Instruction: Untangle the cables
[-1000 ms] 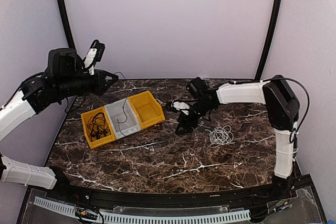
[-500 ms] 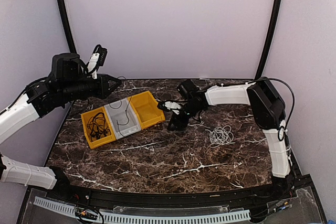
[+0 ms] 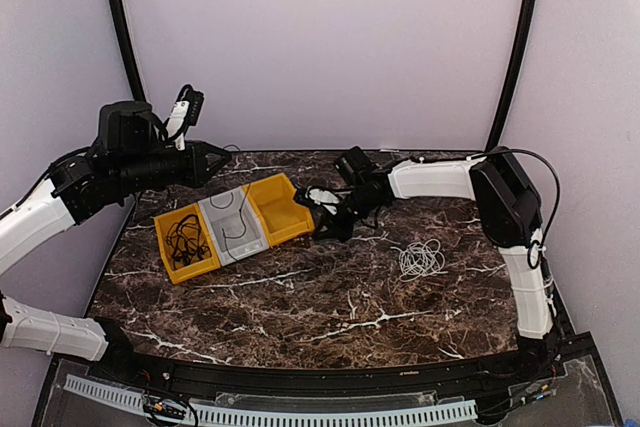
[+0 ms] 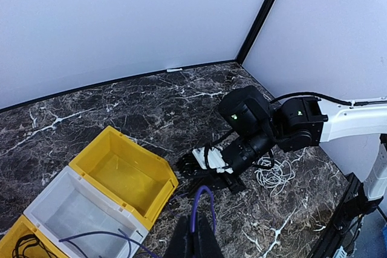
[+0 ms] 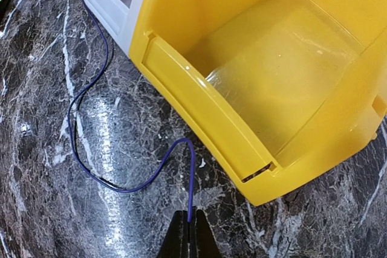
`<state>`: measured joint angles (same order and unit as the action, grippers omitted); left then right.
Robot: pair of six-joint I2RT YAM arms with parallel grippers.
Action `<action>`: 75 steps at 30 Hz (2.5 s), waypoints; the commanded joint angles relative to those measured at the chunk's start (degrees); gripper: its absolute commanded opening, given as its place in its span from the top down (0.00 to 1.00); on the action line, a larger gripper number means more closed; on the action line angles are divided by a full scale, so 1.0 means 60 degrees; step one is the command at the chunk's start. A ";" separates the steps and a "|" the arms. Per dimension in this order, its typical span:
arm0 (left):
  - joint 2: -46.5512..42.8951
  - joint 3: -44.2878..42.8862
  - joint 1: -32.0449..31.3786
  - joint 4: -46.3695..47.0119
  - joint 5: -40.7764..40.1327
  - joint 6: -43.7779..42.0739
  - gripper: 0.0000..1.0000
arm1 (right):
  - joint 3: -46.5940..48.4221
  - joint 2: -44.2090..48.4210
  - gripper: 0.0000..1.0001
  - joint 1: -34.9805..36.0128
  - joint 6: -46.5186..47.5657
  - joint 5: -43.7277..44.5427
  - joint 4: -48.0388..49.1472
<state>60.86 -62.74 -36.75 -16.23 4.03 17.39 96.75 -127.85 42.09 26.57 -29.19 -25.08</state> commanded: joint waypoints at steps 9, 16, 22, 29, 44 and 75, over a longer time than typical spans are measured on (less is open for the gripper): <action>-0.1127 -0.0907 0.0046 -0.0341 -0.1675 -0.0199 1.00 | 0.0143 0.1889 1.00 0.1214 0.0245 -0.1287 -0.0279; -0.1539 -0.1648 0.0047 0.0617 -0.3068 -0.0458 1.00 | 0.1872 0.1223 1.00 0.1836 -0.0484 -0.0732 0.0007; -0.0944 -0.2075 0.0046 0.1632 -0.4348 -0.1443 1.00 | 0.3683 -0.0274 1.00 0.1862 -0.1247 0.0082 0.0650; 0.0564 -0.2491 0.0079 0.2807 -0.5203 -0.3042 1.00 | 0.5303 -0.1910 1.00 0.1863 -0.1821 0.0894 0.1297; 0.2892 -0.4364 0.0639 0.3980 -0.3989 -0.2990 1.00 | 0.4422 -0.2058 0.92 0.2066 -0.1994 0.1310 0.1713; 0.2218 -0.1383 0.1746 0.3118 -0.1026 -0.1158 1.00 | -0.3995 0.6016 0.41 0.0166 0.0135 0.1388 0.0892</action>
<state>81.10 -75.05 -26.20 5.10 -4.84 6.87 79.00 -99.22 48.03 23.64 -21.17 -18.04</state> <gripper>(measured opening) 0.021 0.588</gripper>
